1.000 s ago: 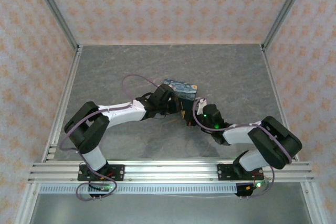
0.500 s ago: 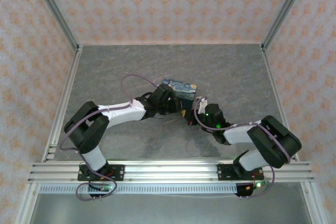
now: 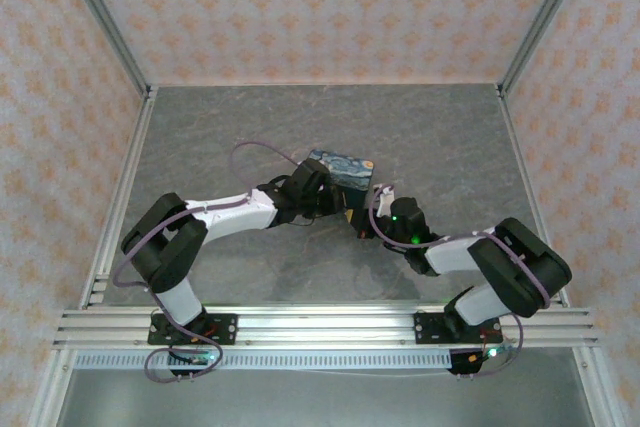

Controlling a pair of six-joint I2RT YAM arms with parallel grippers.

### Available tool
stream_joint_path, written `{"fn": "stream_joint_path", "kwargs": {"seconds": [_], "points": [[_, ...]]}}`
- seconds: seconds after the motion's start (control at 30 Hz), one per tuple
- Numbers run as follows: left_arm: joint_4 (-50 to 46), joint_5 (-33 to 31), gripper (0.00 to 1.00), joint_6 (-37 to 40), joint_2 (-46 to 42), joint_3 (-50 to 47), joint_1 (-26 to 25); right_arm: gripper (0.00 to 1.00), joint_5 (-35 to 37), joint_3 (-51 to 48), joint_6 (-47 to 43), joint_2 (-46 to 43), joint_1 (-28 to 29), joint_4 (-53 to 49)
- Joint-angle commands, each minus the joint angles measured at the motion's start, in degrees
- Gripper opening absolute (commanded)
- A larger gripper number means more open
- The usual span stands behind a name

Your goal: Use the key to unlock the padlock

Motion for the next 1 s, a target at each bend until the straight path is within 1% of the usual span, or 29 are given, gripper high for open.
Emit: {"fn": "stream_joint_path", "kwargs": {"seconds": [0.0, 0.4, 0.97], "points": [[-0.88, -0.71, 0.26, -0.11, -3.05, 2.25, 0.54, 0.0, -0.04, -0.11, -0.27, 0.74, -0.35, 2.99], [-1.08, -0.97, 0.26, 0.0, -3.01, 2.22, 0.6, 0.0, -2.08, 0.67, -0.25, 2.52, -0.38, 4.57], [-1.52, -1.42, 0.26, 0.33, -3.09, 2.19, 0.65, 0.0, -2.16, 0.24, -0.04, 1.77, -0.38, 6.24]]}}
